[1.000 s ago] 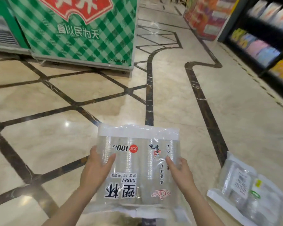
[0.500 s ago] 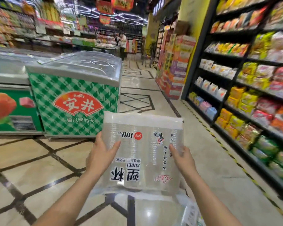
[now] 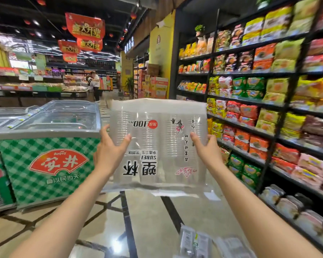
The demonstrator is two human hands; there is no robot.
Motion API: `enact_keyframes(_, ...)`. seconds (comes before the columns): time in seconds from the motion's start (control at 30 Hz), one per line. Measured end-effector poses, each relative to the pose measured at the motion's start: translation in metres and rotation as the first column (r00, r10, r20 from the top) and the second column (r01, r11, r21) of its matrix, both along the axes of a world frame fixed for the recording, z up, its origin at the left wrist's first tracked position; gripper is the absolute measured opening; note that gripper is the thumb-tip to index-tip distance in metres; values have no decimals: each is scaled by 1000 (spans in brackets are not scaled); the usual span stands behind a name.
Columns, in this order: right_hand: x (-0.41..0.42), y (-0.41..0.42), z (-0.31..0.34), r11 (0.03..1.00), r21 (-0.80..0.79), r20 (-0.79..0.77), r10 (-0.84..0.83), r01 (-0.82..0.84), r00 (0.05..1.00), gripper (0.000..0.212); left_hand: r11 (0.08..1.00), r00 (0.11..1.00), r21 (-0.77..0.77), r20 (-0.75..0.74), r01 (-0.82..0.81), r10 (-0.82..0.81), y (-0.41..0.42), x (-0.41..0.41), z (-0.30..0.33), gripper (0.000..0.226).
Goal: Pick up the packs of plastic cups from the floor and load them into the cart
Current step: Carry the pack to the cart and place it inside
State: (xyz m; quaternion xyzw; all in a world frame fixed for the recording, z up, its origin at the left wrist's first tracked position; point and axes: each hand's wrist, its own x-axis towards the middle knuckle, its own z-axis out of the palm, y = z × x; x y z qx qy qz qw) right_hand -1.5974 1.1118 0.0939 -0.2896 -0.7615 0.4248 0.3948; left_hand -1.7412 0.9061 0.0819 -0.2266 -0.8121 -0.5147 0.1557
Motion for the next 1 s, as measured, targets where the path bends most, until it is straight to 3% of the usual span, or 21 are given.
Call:
enact_keyframes(0.3,206,-41,19,938,-33,-91,-346,345,934,71,929,933,97,-74,358,-352,16,143,37,72)
enact_keyframes(0.53,410,-47,14,789,-49,-85,-614,612,785,62,774,791,162,-92,612,-605,84,315,35,63)
enact_keyframes(0.73,633,-58,17,583,-22,-118,-808,812,577,54,532,556,195,-96,824,-825,154,522,33,71)
enact_keyframes(1.0,910,-105,25,261,-15,-109,-960,965,258,54,214,235,221,-76,952,-969,198,823,23,69)
